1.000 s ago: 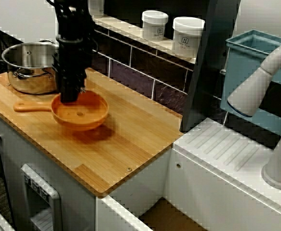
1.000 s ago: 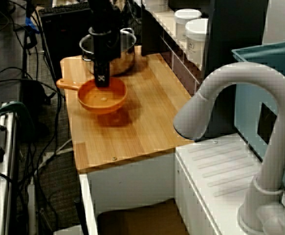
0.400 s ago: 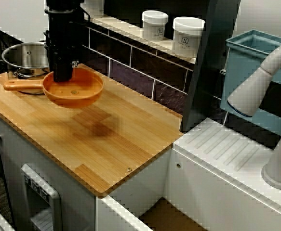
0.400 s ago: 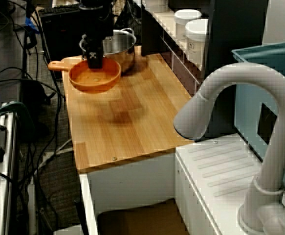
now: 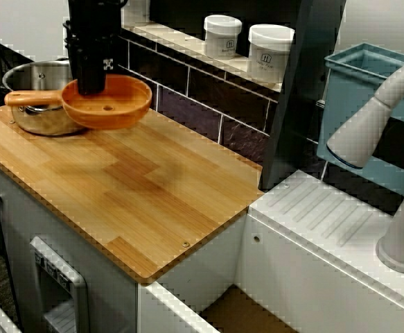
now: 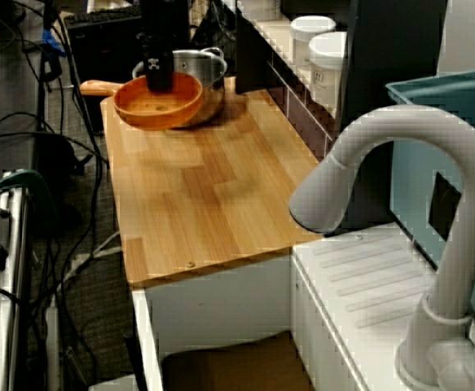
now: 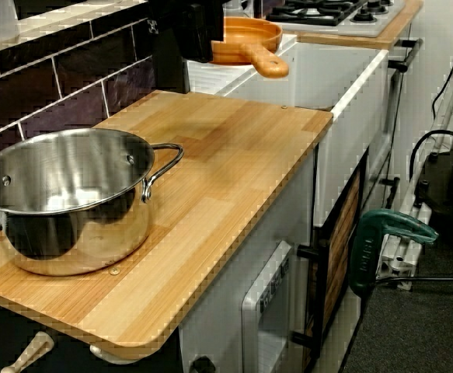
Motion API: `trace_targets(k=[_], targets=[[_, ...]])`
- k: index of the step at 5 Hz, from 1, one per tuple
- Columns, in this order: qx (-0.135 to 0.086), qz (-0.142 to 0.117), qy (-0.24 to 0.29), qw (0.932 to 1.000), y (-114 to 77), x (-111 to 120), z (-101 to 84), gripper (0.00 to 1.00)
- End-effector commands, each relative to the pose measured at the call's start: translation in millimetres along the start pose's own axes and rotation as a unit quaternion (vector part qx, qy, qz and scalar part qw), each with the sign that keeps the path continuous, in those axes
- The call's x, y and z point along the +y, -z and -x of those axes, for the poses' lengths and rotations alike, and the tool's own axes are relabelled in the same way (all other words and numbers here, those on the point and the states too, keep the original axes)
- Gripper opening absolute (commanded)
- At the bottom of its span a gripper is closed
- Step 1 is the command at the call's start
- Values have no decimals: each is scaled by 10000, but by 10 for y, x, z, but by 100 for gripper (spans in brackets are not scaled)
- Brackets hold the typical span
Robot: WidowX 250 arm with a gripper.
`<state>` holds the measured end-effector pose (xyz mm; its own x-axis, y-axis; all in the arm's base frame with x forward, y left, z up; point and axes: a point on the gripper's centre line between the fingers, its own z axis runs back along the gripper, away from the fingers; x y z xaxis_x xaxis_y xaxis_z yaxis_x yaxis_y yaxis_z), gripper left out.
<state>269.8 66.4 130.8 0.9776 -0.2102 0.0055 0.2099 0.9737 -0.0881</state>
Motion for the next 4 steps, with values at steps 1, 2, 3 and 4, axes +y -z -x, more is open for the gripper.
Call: trace_targets(k=[1, 2, 3, 4], targets=[[-370, -84, 51, 9993, -318, 95, -73, 0], [-418, -40, 61, 9991, -413, 116, -95, 0], [-497, 6, 44, 9988, -550, 150, -107, 0], [-538, 31, 32, 9985, -605, 177, -117, 0]])
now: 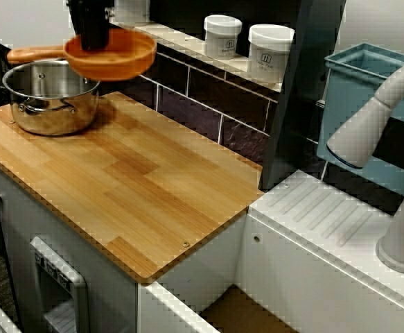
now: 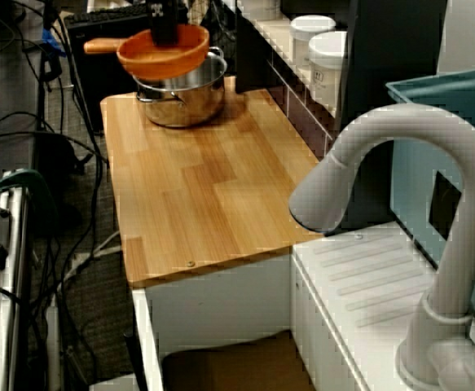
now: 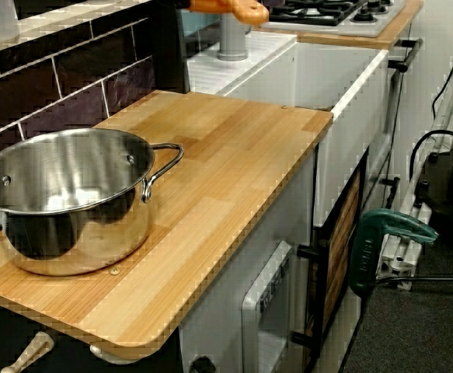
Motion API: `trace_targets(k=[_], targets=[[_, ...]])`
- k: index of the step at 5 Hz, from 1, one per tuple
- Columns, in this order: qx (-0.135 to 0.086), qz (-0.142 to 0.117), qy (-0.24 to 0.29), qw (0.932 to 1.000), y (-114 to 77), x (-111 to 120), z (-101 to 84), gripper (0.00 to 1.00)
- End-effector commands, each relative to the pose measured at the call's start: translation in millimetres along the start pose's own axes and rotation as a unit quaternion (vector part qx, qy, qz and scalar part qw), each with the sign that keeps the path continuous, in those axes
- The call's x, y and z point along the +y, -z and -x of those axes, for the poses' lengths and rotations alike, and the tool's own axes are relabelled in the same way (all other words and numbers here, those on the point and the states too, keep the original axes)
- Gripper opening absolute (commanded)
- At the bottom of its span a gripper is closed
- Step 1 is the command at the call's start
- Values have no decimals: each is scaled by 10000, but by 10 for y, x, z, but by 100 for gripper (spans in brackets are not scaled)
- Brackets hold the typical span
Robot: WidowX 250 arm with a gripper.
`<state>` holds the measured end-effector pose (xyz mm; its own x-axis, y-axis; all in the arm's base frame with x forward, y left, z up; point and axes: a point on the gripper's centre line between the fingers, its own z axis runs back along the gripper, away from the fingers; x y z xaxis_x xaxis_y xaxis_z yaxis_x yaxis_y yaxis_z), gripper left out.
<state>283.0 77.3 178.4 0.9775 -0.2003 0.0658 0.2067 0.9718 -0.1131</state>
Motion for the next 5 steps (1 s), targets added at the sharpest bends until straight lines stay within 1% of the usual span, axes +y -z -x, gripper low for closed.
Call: trace_targets(k=[1, 2, 3, 5], targets=[[-264, -63, 35, 9996, -193, 106, -43, 0], [-325, -39, 22, 9995, -292, 124, -60, 0], [-345, -22, 19, 9994, -336, 140, -80, 0], [-343, -5, 17, 9994, -349, 145, -83, 0]])
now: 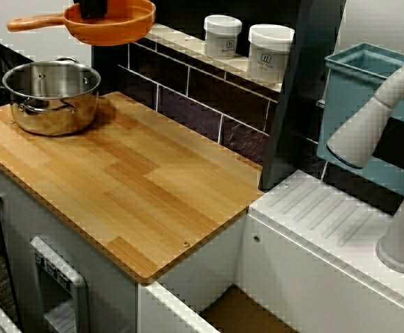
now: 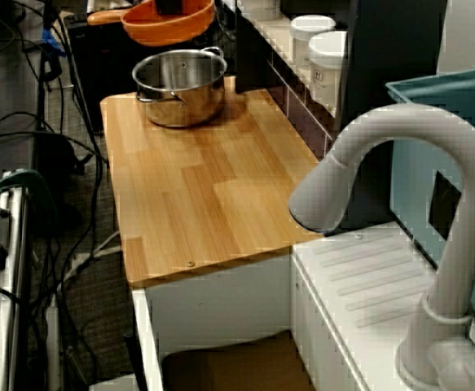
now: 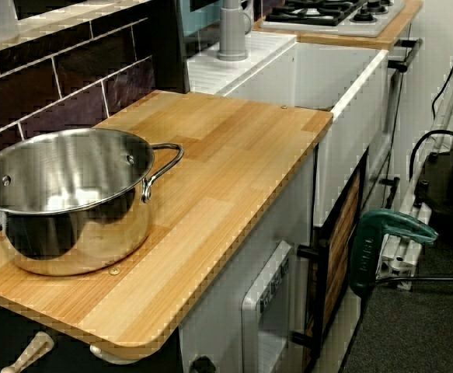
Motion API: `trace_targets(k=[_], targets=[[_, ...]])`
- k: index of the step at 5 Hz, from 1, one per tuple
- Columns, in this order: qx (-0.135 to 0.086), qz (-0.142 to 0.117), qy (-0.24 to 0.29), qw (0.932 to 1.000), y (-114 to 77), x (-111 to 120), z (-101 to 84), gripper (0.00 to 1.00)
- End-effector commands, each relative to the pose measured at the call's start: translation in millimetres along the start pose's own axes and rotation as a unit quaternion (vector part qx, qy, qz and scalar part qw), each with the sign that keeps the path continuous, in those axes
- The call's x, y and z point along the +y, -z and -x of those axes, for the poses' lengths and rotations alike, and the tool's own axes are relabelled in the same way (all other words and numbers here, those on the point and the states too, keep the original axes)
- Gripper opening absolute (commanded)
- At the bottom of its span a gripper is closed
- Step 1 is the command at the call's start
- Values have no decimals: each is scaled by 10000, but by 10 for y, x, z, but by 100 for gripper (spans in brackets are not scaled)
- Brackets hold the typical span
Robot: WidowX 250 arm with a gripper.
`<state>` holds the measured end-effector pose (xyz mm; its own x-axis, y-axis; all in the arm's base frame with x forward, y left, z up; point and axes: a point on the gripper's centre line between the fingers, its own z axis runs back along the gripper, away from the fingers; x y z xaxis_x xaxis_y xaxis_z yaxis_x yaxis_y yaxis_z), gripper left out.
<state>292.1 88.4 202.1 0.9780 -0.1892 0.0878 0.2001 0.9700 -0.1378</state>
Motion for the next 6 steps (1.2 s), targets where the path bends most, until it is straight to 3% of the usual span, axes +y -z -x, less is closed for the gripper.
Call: trace_targets(k=[1, 2, 3, 5, 6], targets=[[-223, -122, 85, 9996, -106, 29, 10, 0], [-202, -156, 99, 9996, -81, 23, -2, 0], [-109, -237, 143, 9996, 104, -18, 14, 0], [236, -615, 344, 9972, 751, -150, 30, 0], [128, -871, 1205, 9888, 909, -253, -2, 0]])
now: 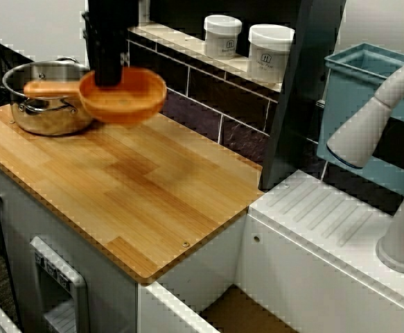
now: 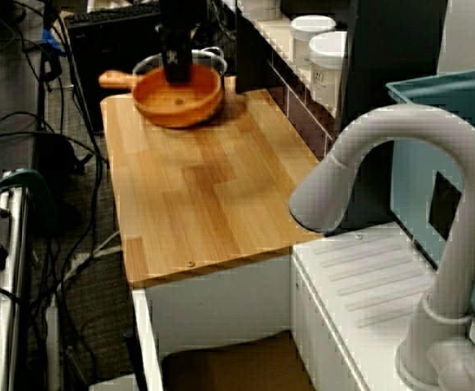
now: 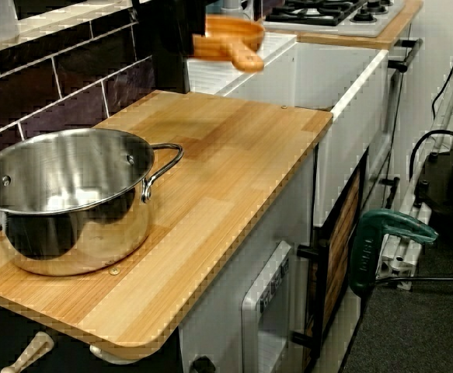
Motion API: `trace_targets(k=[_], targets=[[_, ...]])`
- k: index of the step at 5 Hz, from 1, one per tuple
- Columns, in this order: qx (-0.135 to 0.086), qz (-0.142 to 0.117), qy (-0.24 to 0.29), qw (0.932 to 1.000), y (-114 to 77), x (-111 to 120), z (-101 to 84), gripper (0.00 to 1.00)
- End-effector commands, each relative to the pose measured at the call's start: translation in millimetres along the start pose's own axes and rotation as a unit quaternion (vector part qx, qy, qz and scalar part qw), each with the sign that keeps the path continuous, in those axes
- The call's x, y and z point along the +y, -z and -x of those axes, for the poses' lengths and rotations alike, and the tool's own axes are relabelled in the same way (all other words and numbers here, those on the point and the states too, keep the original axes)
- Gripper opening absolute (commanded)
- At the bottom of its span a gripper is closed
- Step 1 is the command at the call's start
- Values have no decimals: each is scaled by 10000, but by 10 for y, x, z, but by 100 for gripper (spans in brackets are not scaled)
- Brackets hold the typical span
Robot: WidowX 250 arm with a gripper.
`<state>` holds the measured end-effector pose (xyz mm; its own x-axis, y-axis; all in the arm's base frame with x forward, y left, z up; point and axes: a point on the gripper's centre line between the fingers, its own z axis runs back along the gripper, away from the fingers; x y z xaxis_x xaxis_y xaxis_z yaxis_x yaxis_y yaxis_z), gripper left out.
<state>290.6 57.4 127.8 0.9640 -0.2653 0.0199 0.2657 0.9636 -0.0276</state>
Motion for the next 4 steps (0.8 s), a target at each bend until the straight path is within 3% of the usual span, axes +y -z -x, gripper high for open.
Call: trace_targets(k=[1, 2, 4], targets=[[-271, -570, 1601, 9851, 170, -113, -85, 0], [-325, -648, 2530, 9648, 183, -128, -155, 0], [-132, -751, 3563, 9313, 261, -147, -256, 0]])
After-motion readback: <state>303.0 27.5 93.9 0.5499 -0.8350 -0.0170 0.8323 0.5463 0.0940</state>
